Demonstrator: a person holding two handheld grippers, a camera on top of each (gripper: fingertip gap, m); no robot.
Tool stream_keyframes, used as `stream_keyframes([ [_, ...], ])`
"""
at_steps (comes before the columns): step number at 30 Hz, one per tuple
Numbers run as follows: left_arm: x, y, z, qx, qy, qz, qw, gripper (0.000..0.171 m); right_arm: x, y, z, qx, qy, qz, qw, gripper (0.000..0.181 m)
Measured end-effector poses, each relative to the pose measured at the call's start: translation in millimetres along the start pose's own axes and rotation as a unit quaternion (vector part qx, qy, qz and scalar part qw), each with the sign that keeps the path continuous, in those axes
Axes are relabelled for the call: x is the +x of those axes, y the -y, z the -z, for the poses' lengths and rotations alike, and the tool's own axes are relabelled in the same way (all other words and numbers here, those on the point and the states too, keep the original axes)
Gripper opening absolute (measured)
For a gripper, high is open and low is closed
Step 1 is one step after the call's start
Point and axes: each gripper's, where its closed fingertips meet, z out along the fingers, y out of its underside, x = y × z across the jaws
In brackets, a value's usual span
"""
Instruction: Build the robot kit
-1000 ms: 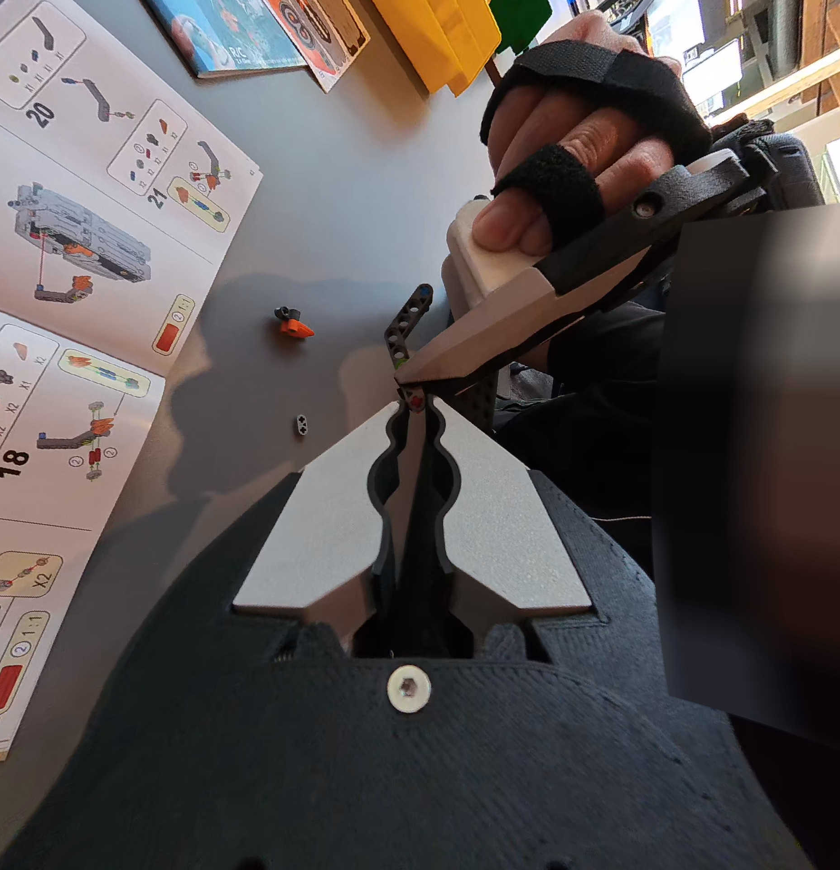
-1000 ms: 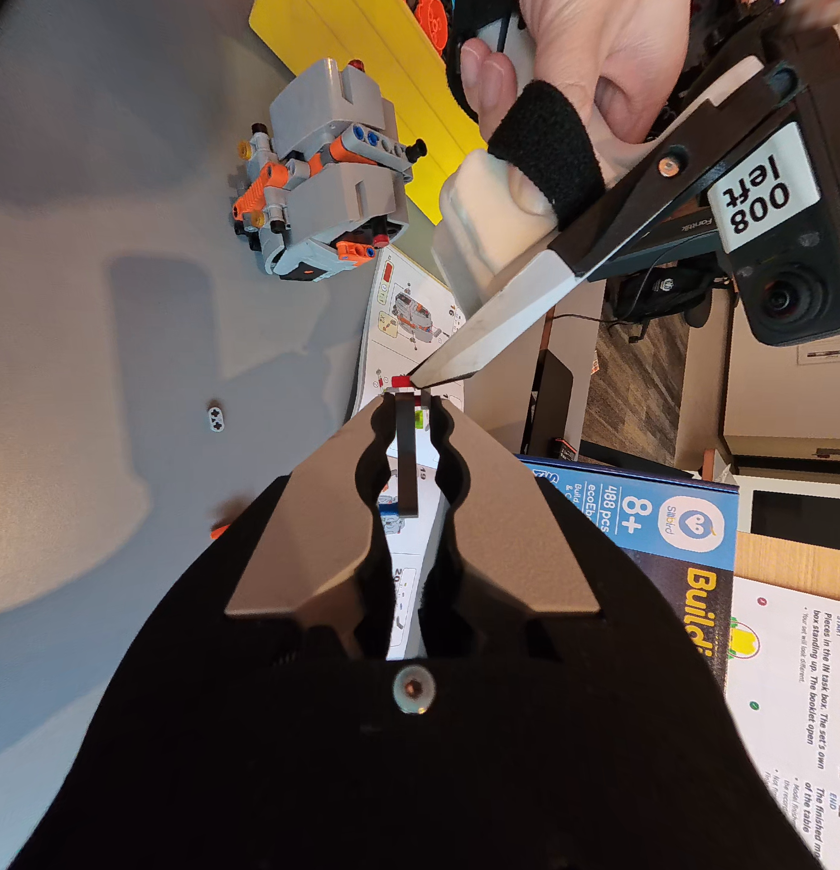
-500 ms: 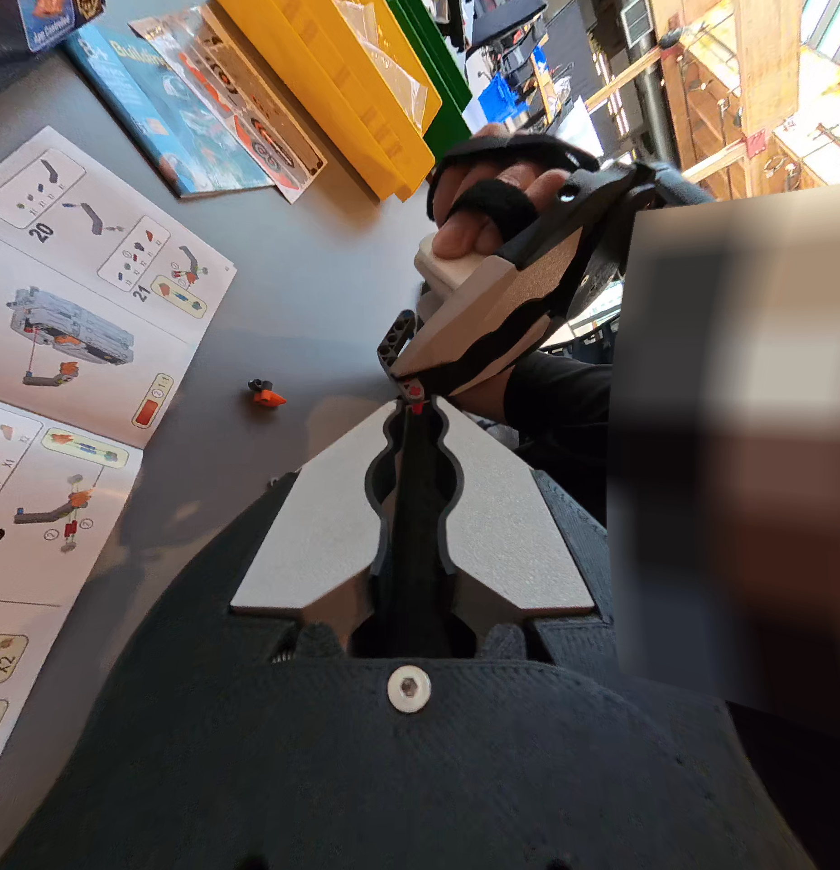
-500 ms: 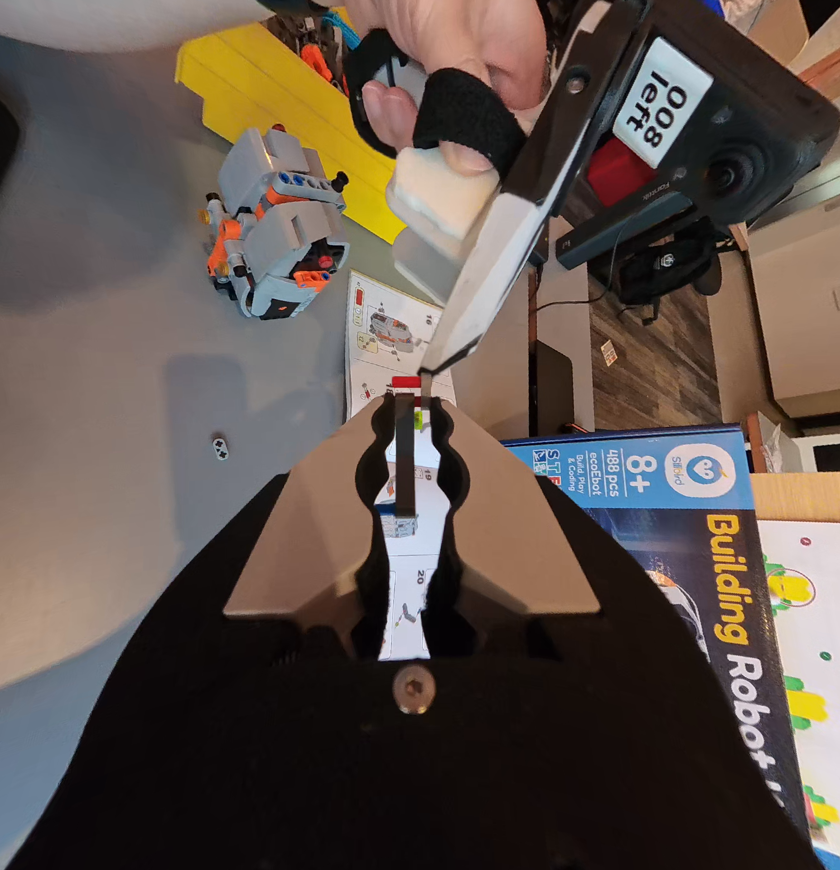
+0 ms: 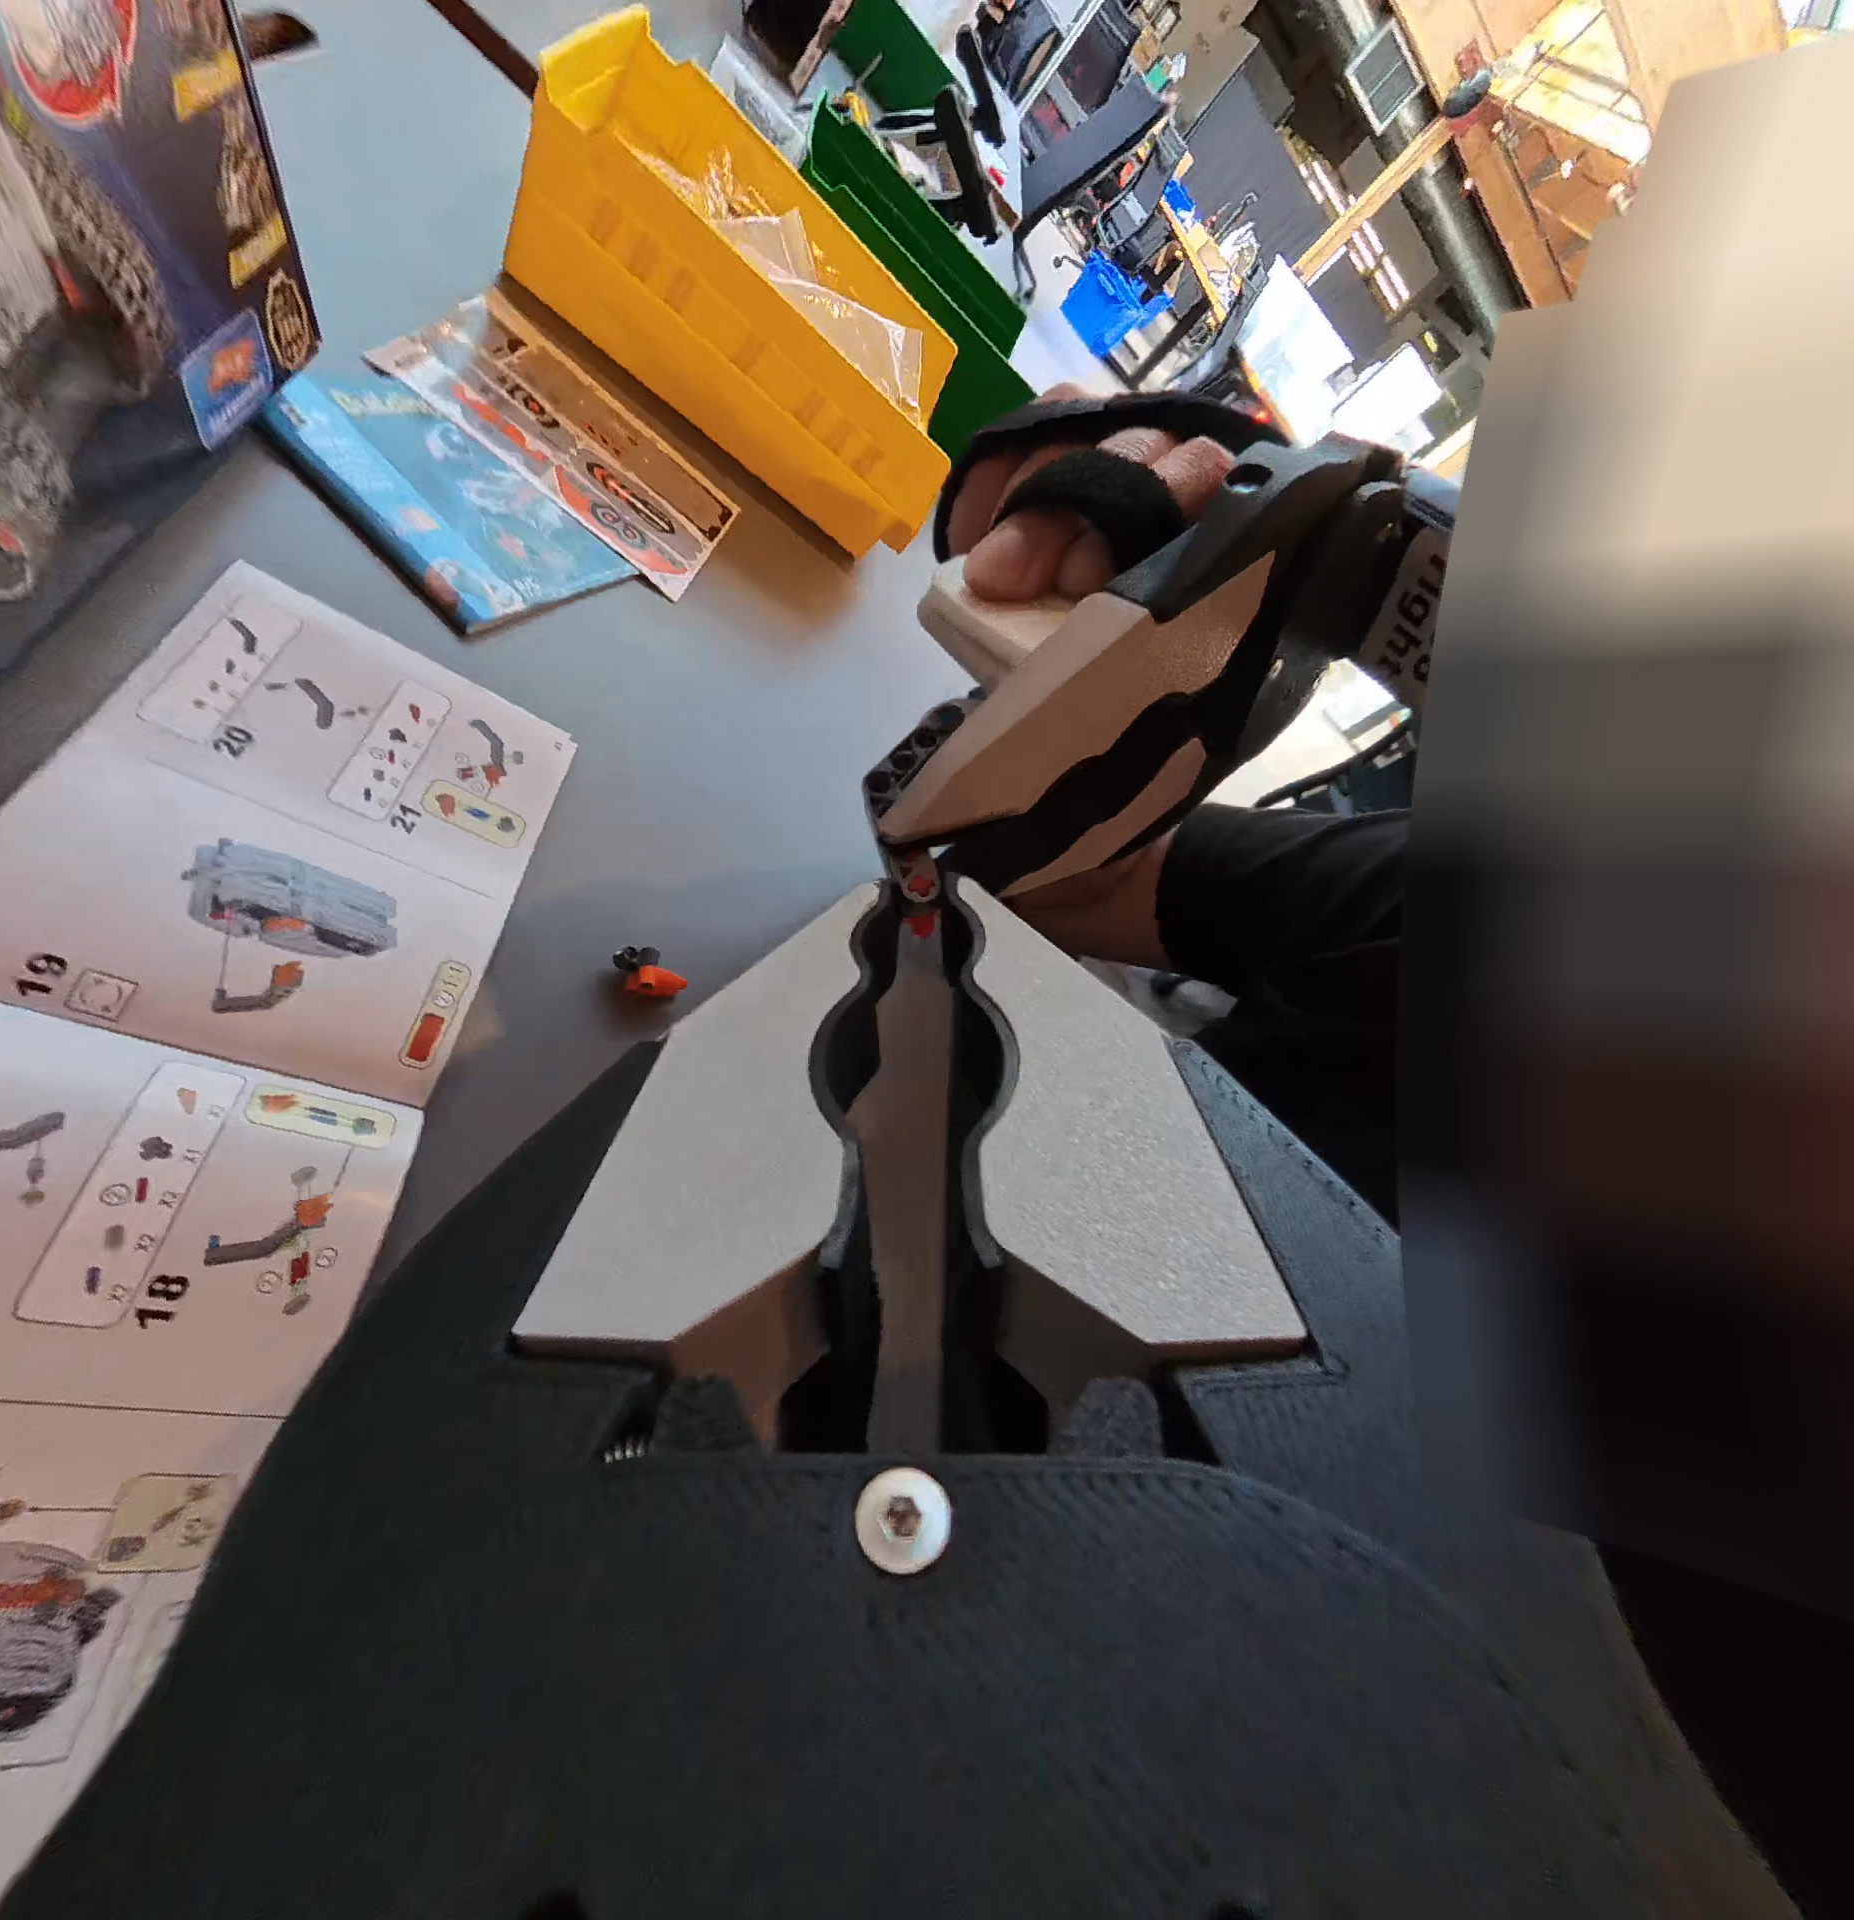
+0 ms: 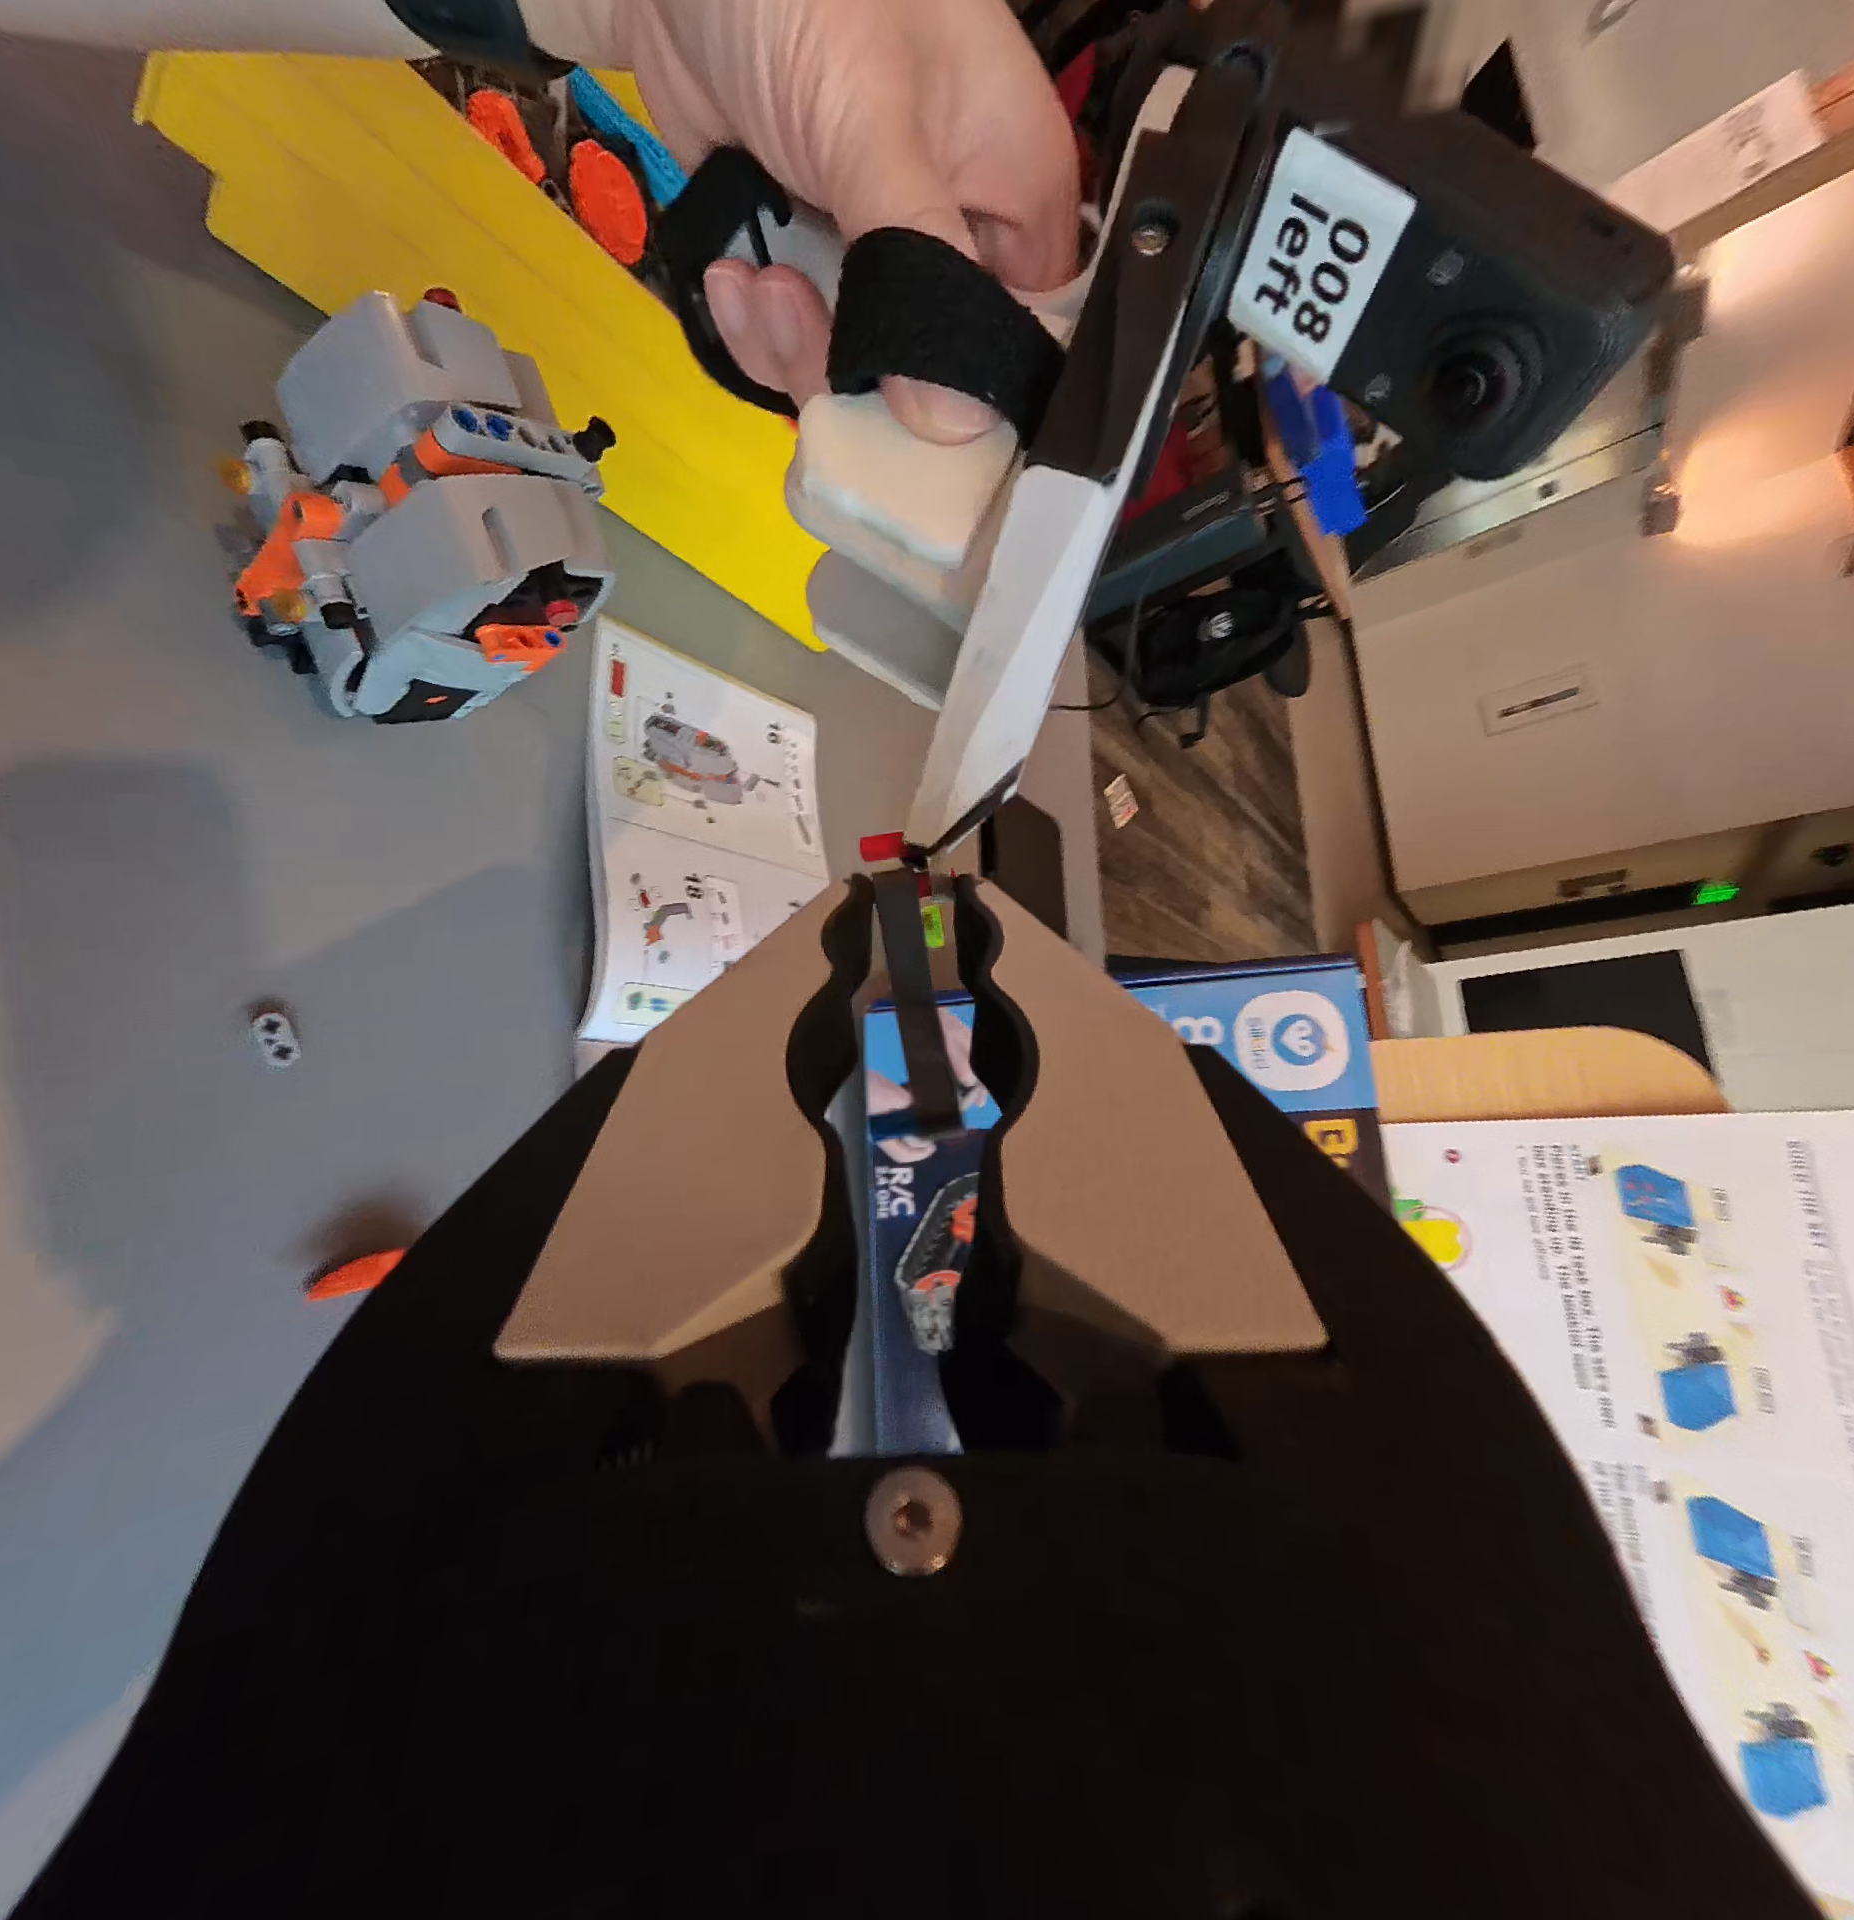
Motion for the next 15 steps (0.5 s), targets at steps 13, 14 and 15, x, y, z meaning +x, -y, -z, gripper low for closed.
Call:
stream_keyframes([
  [13, 14.4, 7.6, 1.8, 0.014, 0.006, -0.062, 0.998, 0.006, 12.1, 4.6, 12.7, 0.027, -0.051, 0.059, 0.997, 0.017],
  [14, 14.1, 9.1, 2.4, 0.019, 0.005, -0.057, 0.998, 0.006, 13.4, 6.3, 14.5, 0.038, -0.051, 0.054, 0.996, 0.017],
  [15, 12.9, 10.7, 3.4, 0.025, 0.006, -0.052, 0.998, 0.006, 15.1, 8.3, 16.9, 0.05, -0.052, 0.048, 0.996, 0.019],
])
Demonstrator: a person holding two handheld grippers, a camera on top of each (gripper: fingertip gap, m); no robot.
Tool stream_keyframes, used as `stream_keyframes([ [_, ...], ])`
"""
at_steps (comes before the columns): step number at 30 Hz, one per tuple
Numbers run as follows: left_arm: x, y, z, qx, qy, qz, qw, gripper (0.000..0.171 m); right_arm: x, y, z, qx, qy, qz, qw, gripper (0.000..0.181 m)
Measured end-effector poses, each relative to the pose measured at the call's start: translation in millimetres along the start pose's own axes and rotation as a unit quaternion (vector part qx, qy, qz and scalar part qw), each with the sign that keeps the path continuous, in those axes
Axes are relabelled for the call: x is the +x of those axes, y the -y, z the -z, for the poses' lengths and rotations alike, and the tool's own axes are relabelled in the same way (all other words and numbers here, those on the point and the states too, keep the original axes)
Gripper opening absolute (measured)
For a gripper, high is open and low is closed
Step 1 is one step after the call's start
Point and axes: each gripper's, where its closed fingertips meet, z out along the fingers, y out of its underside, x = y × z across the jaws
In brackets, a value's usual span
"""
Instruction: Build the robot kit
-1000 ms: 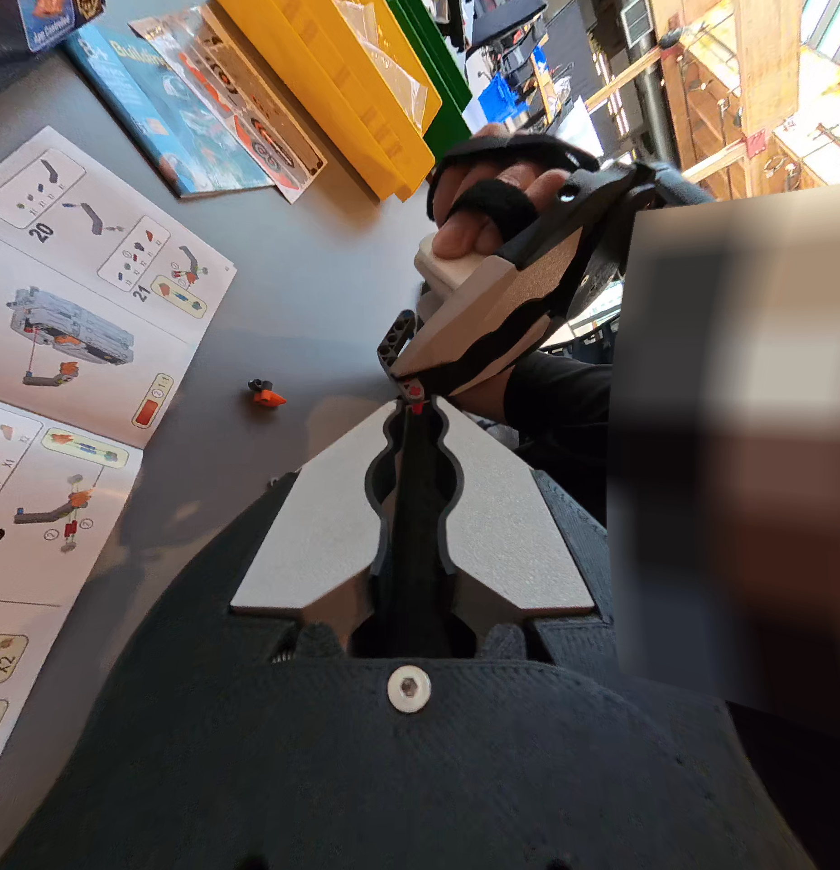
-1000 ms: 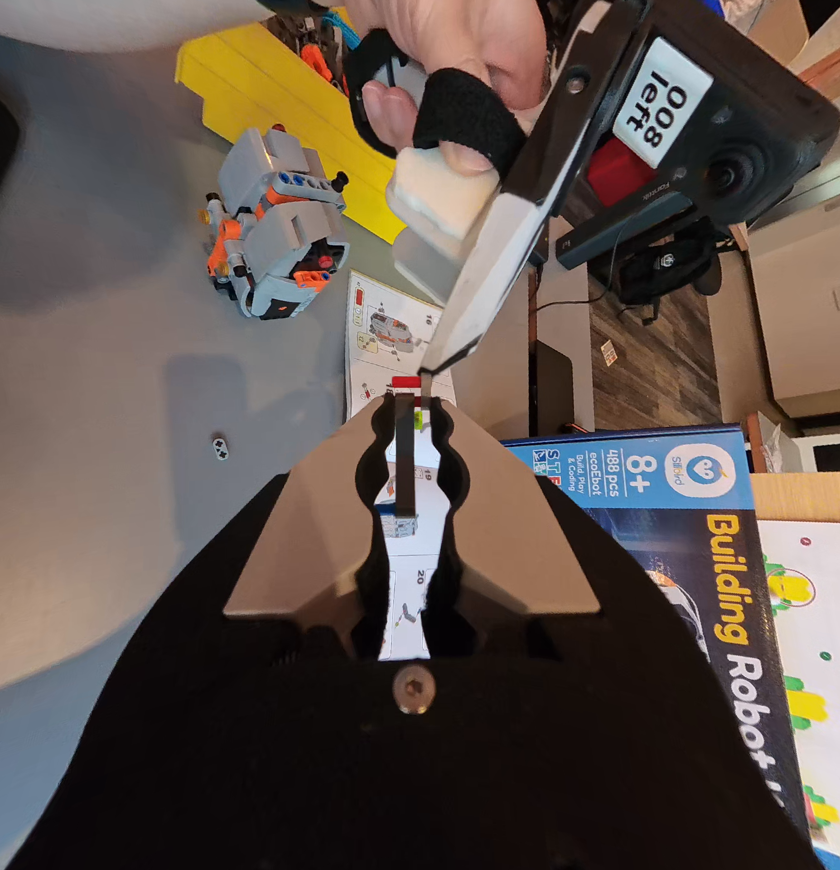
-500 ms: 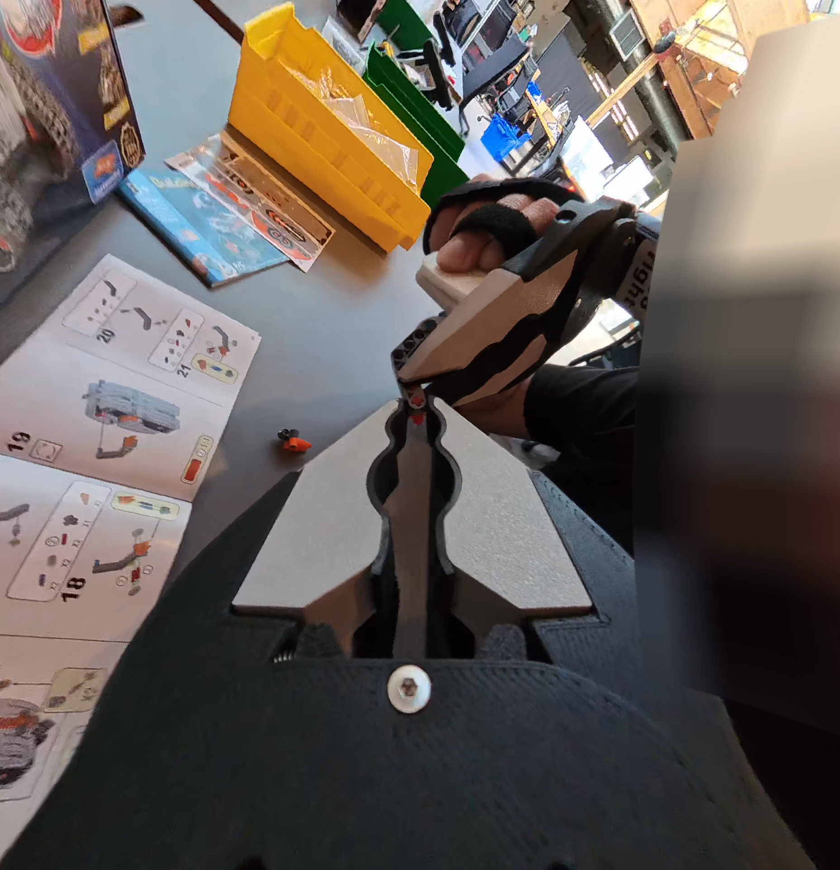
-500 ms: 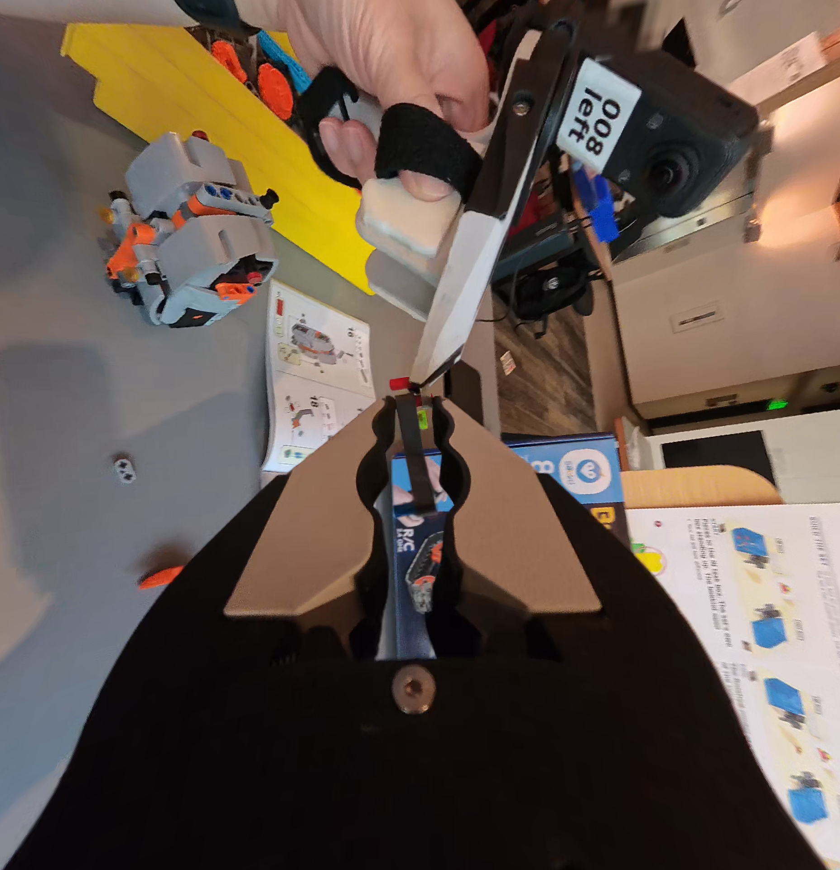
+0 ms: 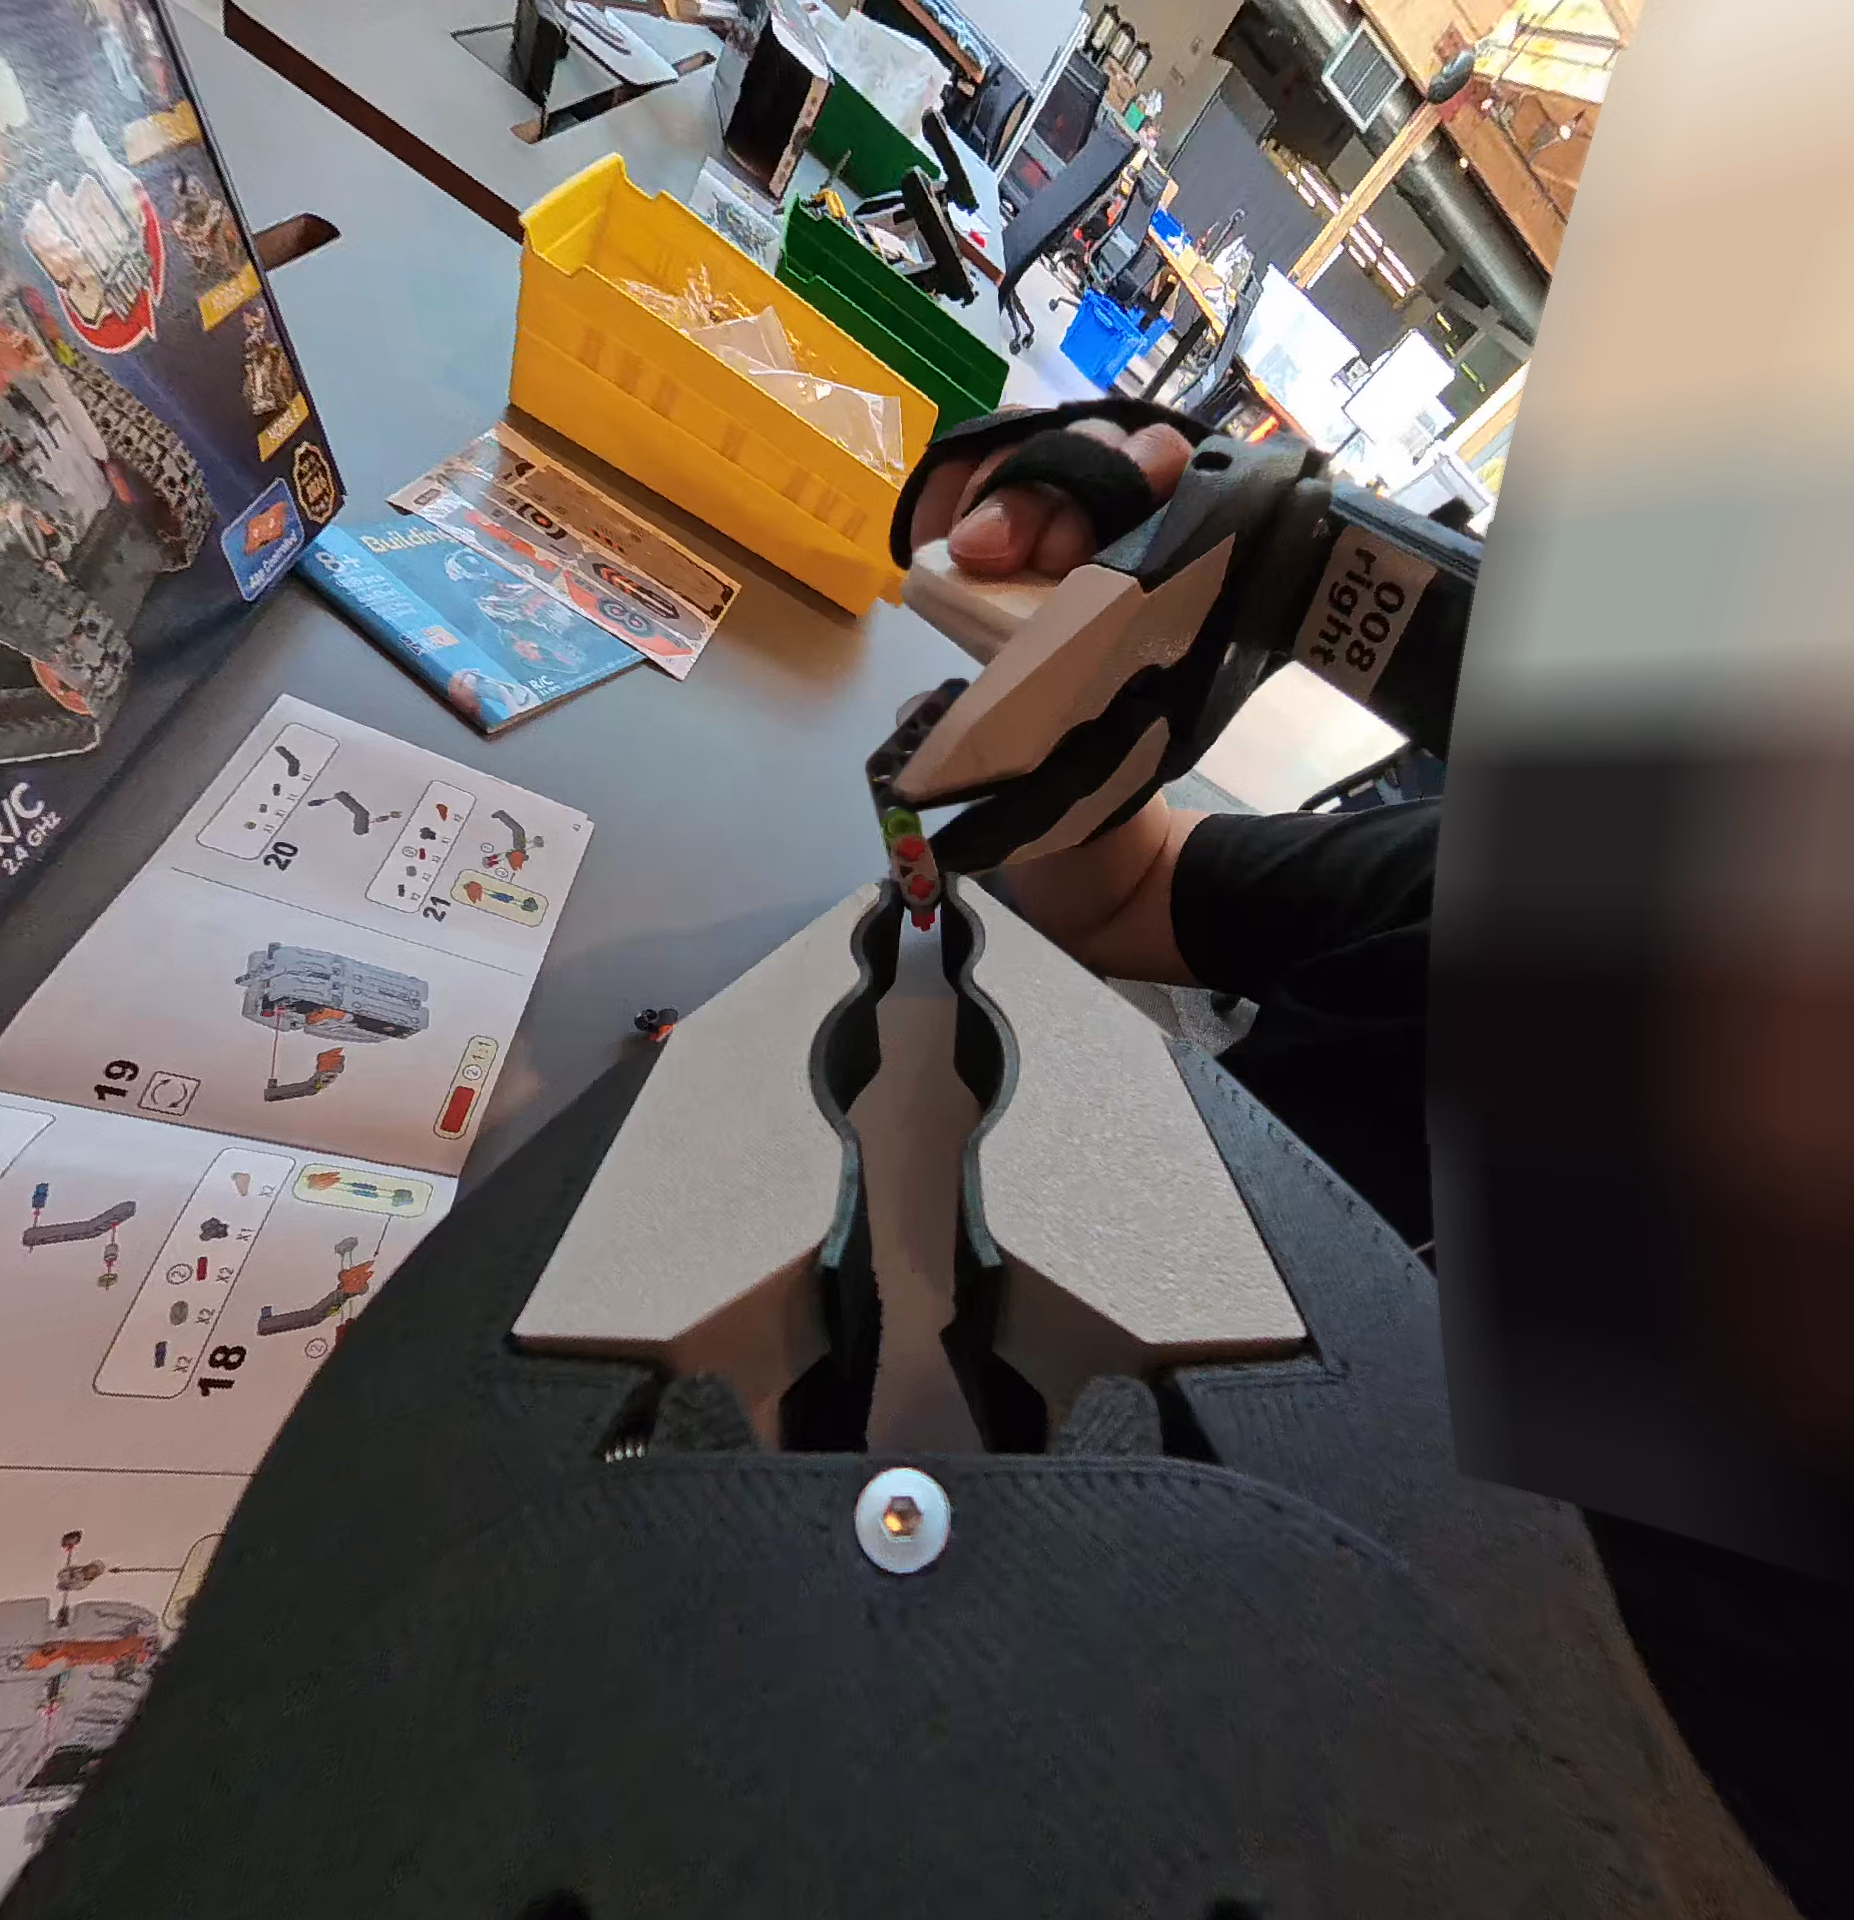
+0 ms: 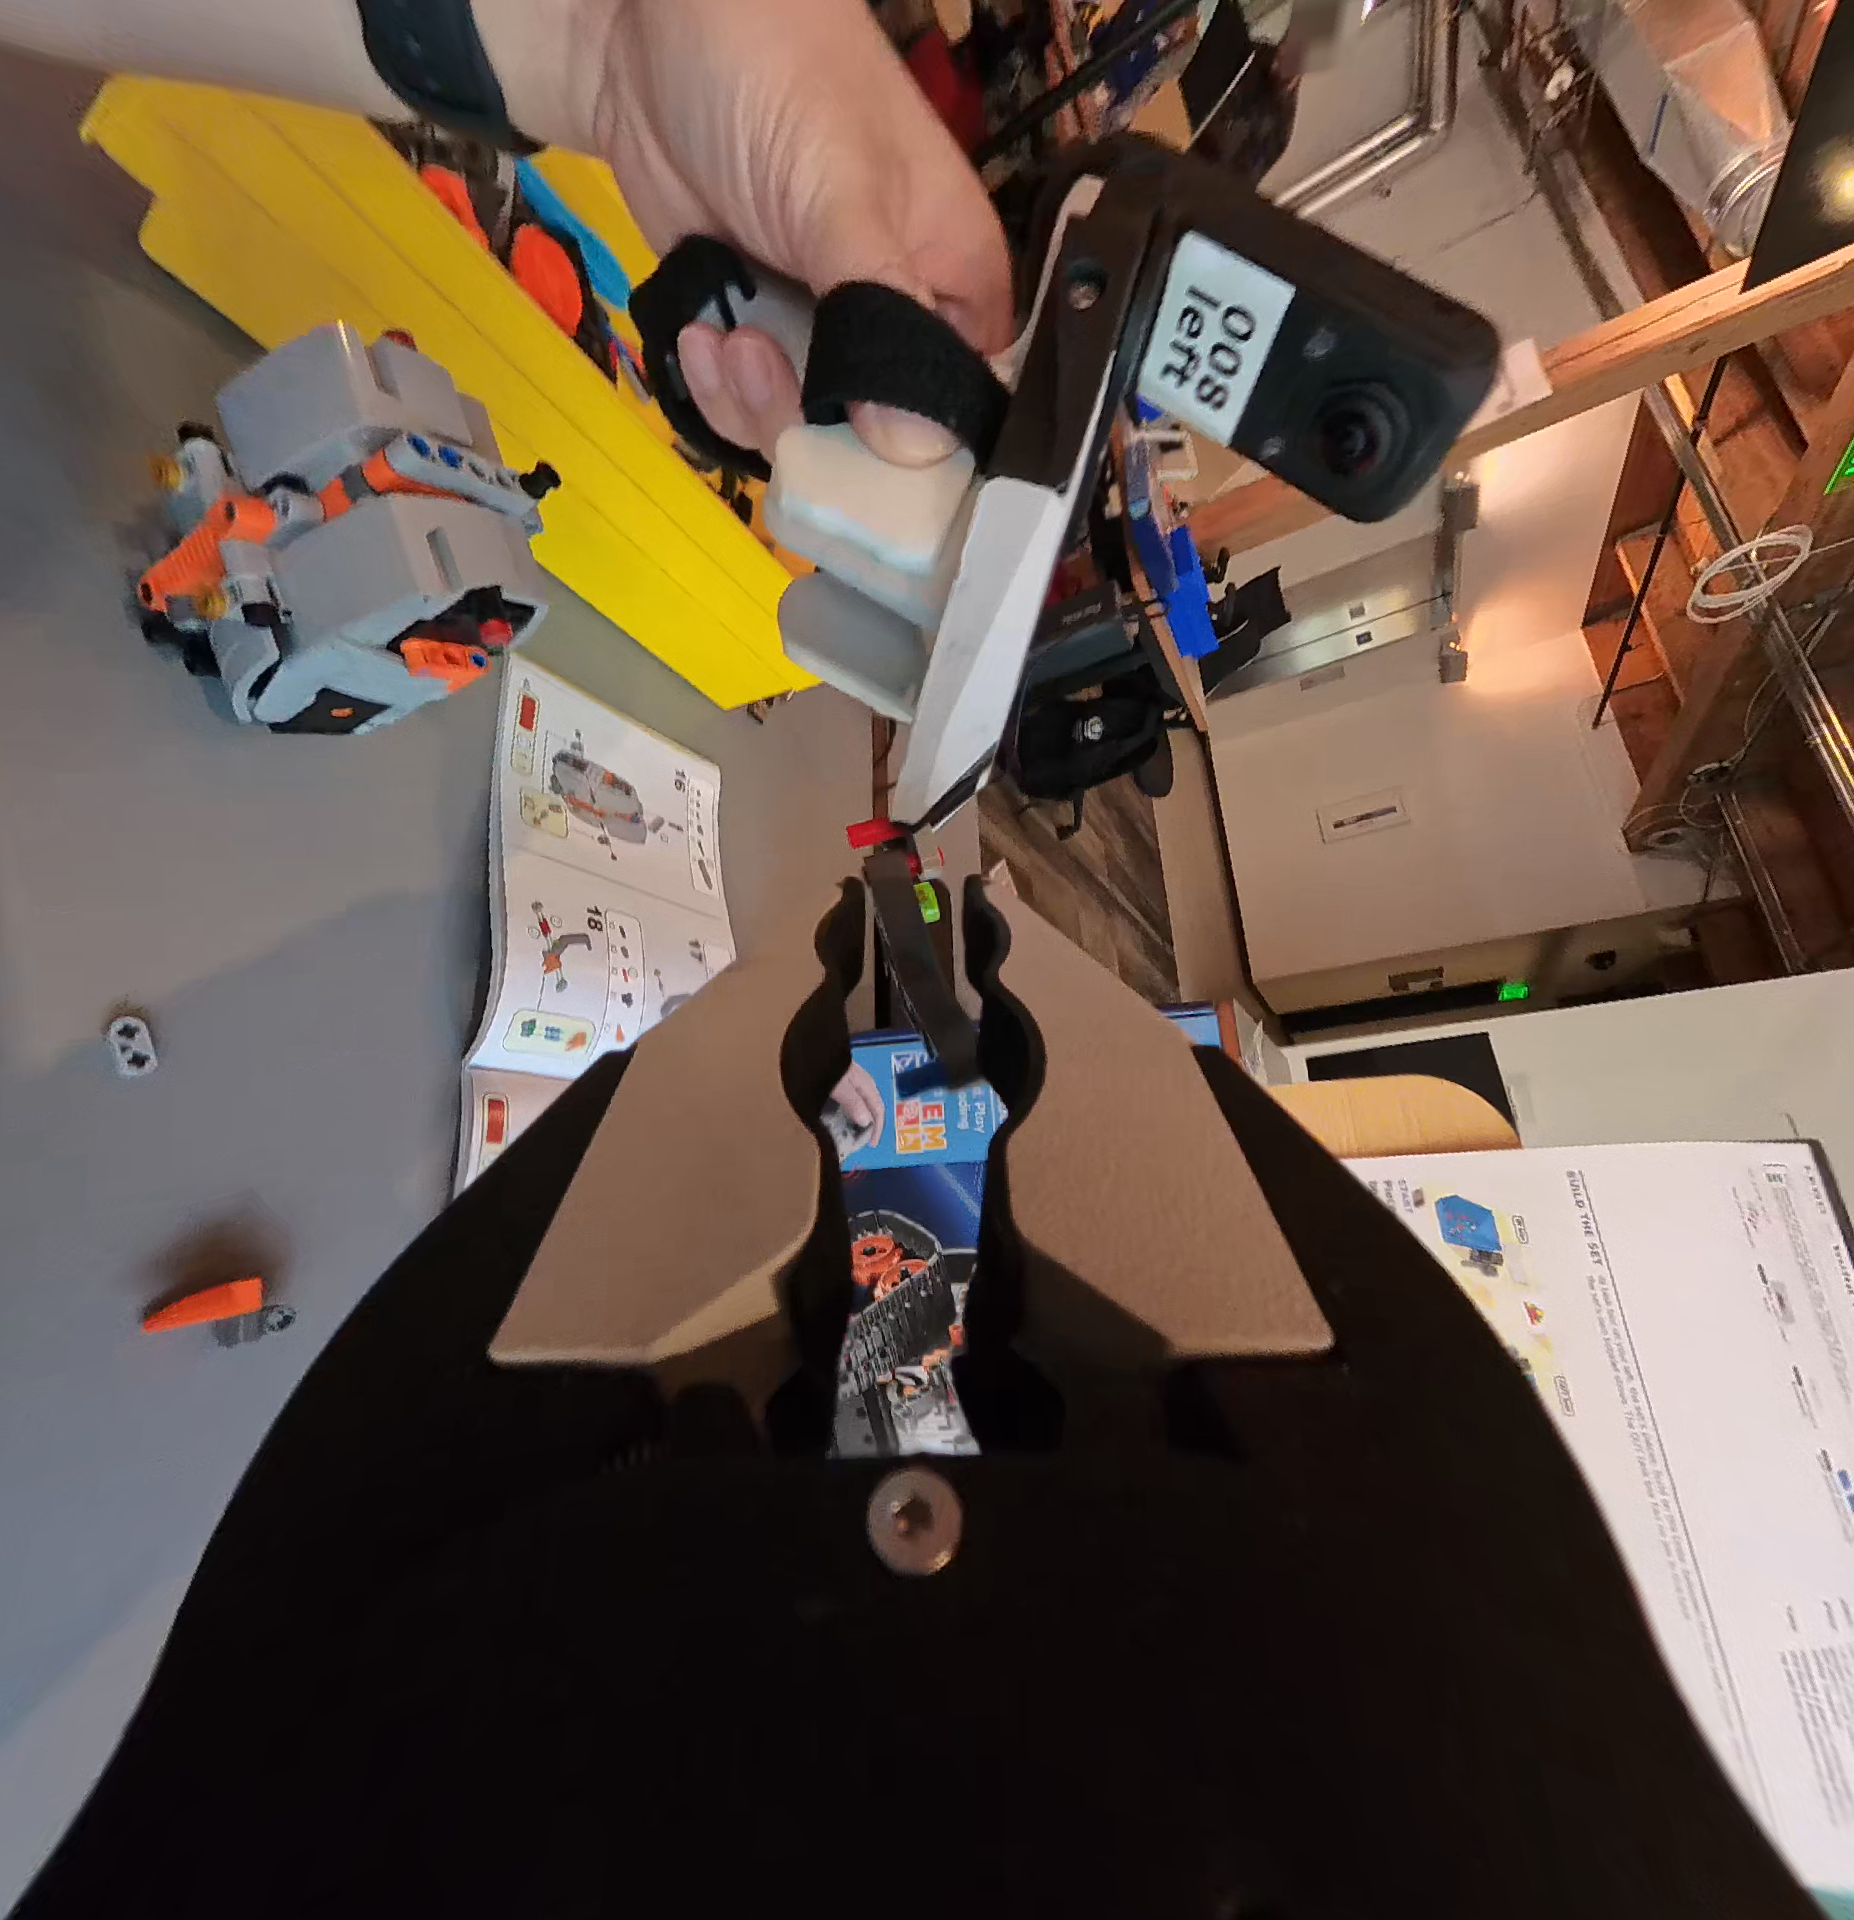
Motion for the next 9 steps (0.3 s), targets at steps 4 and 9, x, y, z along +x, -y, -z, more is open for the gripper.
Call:
stream_keyframes([
  [4, -6.7, 8.6, 7.5, 0.035, 0.001, 0.032, 0.999, 0.006, 11.4, 3.9, 11.9, 0.045, -0.004, -0.049, 0.998, 0.028],
  [9, -13.1, 22.1, 21.2, 0.095, 0.0, 0.076, 0.993, 0.005, 37.3, -5.3, 34.8, 0.135, -0.005, -0.192, 0.972, 0.028],
])
